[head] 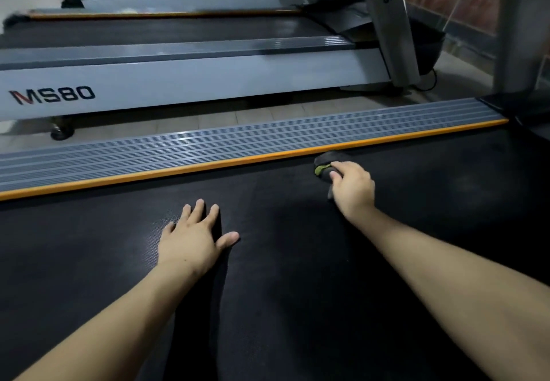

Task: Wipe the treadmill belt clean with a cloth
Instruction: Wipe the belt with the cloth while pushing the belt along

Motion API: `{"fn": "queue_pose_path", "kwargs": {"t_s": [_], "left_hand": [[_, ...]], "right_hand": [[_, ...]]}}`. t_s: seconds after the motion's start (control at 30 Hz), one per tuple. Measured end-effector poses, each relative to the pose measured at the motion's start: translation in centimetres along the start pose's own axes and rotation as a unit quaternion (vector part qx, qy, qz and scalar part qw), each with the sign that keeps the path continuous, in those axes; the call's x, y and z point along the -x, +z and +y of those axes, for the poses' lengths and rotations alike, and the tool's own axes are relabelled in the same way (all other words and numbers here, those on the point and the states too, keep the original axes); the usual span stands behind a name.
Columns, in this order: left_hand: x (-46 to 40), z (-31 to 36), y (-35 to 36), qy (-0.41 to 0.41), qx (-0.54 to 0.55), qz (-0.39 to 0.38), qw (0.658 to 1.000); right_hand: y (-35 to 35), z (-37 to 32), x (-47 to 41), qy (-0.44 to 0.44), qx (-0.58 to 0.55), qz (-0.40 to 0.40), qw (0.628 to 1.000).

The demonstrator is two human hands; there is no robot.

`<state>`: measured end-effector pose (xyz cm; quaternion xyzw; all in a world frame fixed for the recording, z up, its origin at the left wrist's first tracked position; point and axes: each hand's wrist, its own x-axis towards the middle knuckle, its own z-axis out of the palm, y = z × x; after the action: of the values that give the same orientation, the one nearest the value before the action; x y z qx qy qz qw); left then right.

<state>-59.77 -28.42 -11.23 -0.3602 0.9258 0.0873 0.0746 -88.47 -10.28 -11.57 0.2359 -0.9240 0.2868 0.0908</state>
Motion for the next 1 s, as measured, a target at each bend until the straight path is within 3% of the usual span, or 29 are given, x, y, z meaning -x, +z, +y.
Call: {"fn": "queue_pose_path", "kwargs": {"t_s": [0.07,0.2,0.4,0.6,0.73,0.8,0.9,1.0], "left_hand": [[0.1,0.0,0.1,0.0,0.004,0.002,1.0],[0.0,-0.2,0.4,-0.001,0.004,0.017,1.0],[0.5,-0.4,2.0,-0.004,0.006,0.076,0.997],[1.1,-0.3,3.4,-0.015,0.007,0.176,0.984],[1.4,-0.3,3.5,-0.021,0.03,0.199,0.979],[1.4,-0.2,3.4,-0.03,0.042,0.206,0.977],[1.2,-0.1,3.4,-0.032,0.04,0.203,0.978],[1.1,0.1,3.3,-0.041,0.041,0.199,0.978]], "right_hand": [[0.9,-1.1,1.4,-0.008,-0.029,0.015,0.999],[0.2,0.6,1.1,-0.033,-0.001,-0.067,0.997],[1.6,-3.0,2.0,0.021,-0.066,0.026,0.997],[7.0,-14.6,8.1,-0.174,-0.168,-0.072,0.968],[6.3,-10.5,5.5,-0.254,-0.135,-0.057,0.956],[4.0,-5.0,2.1,-0.224,-0.089,-0.012,0.97],[-0.8,2.5,-1.9,-0.076,-0.02,0.021,0.997],[-0.8,0.8,-1.0,-0.005,0.004,0.045,0.999]]}}
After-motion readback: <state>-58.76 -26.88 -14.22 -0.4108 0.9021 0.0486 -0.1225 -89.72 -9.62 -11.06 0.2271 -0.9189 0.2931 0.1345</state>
